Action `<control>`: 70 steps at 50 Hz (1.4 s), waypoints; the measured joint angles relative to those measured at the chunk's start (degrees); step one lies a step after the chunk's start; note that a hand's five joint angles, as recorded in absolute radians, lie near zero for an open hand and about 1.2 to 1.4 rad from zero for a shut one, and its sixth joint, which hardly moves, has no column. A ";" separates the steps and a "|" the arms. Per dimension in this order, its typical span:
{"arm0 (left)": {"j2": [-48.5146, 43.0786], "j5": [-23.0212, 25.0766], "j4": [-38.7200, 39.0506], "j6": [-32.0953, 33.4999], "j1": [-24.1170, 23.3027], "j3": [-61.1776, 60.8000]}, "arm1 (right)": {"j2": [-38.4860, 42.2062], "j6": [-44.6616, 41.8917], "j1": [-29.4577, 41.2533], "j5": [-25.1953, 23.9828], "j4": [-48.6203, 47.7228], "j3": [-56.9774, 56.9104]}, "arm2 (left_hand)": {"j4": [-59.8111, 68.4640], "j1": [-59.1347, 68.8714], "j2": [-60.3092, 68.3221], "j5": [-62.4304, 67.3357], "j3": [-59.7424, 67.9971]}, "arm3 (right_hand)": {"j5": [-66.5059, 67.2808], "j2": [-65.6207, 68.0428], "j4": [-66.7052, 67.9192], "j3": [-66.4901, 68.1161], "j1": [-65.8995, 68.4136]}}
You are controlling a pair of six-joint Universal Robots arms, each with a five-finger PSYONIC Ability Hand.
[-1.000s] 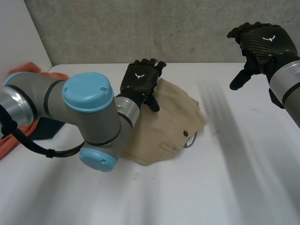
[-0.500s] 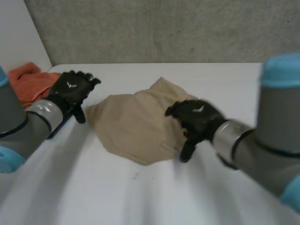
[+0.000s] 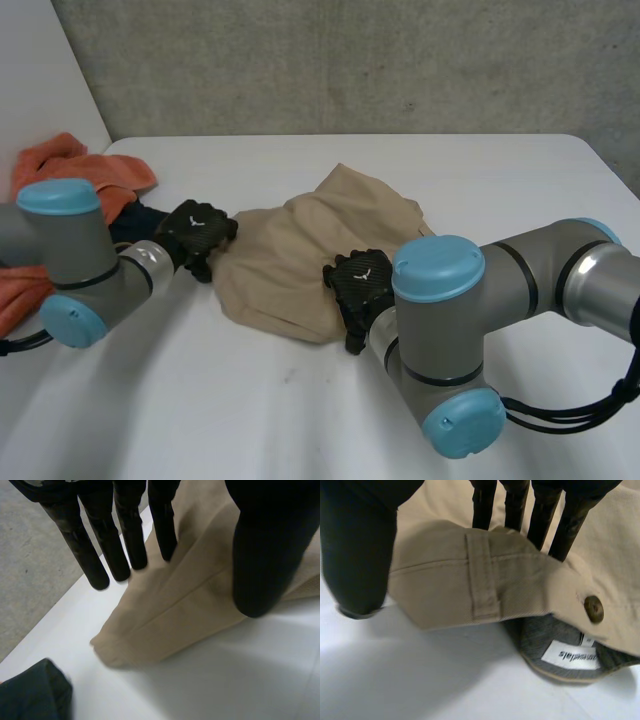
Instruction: Fold the laundry.
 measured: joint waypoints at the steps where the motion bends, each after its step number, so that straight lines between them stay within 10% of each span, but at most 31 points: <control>1: -0.34 -0.08 0.04 0.00 -0.42 0.40 | 0.39 -0.91 -0.03 0.15 -0.70 -0.17 | 3.71 3.48 3.09 3.63 3.10 | 9.23 11.14 10.15 11.16 8.53; 7: -0.18 -1.23 0.10 -0.04 -2.09 1.35 | 0.18 -3.16 -0.56 1.32 -4.36 -1.12 | 32.97 29.38 32.24 30.33 32.00 | 45.59 46.70 47.34 47.16 37.50; 17: 16.36 -9.12 -0.37 -3.85 -6.04 -1.71 | -12.18 -6.30 -6.95 0.48 -1.02 -6.87 | 33.68 29.38 32.89 30.33 32.64 | 47.03 47.88 48.84 48.17 39.23; 29: 40.63 -10.93 -2.08 -24.92 -10.28 -9.23 | -16.80 -11.44 -16.63 -6.10 16.98 -26.12 | 33.69 29.38 33.04 30.33 32.86 | 47.17 47.89 48.85 48.68 39.41; 39: 29.56 -13.82 -3.24 -30.46 -17.18 -10.38 | -7.09 -11.32 -17.82 -8.87 22.41 -31.07 | 33.70 29.38 33.06 32.16 32.87 | 48.06 47.89 48.85 48.68 40.75; 45: 19.90 -19.17 -4.50 -29.85 -18.32 -7.17 | -1.89 -10.36 -17.85 -7.87 25.88 -29.61 | 33.70 29.38 33.07 32.15 32.87 | 0.52 -0.70 0.37 -0.32 -0.38; 50: 17.84 -20.43 -4.94 -29.66 -18.17 -6.05 | -1.54 -8.64 -18.08 -6.83 27.63 -28.18 | 33.70 29.38 33.07 32.15 32.87 | -4.90 -5.02 -4.52 -5.36 -3.80; 70: 15.18 -20.53 -4.62 -29.53 -17.62 -2.31 | -23.79 22.61 -21.66 -12.97 24.96 8.64 | 33.70 29.38 33.07 32.15 32.87 | -5.17 -5.36 -4.59 -5.64 -3.90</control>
